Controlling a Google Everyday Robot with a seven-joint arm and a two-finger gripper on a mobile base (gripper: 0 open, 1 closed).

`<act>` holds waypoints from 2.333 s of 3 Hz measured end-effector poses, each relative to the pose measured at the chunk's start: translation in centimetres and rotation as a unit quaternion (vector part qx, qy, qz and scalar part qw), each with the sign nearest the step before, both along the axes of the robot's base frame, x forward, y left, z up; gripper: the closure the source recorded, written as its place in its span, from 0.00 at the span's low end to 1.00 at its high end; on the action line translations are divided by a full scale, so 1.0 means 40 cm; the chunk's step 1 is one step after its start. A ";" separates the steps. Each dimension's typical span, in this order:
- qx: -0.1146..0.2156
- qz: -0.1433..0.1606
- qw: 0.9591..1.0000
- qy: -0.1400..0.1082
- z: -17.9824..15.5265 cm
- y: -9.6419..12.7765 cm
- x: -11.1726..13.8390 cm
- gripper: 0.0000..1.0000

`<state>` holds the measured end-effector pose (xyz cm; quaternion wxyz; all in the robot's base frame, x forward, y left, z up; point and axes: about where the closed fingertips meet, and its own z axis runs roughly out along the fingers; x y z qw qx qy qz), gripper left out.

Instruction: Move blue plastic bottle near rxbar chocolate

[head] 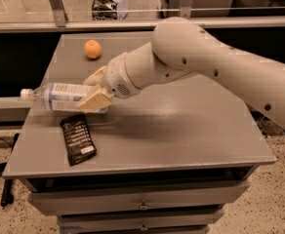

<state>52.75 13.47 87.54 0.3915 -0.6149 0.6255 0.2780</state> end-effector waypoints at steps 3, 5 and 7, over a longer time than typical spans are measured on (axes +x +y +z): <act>-0.013 0.000 0.999 -0.032 -0.023 -0.022 0.016 0.00; -0.013 -0.014 0.999 -0.029 -0.022 -0.191 0.065 0.00; -0.035 -0.080 0.995 -0.049 0.045 -0.547 0.140 0.00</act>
Offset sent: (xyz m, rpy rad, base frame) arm 0.0132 -0.0163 -0.0131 -0.0348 -0.0903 -0.0085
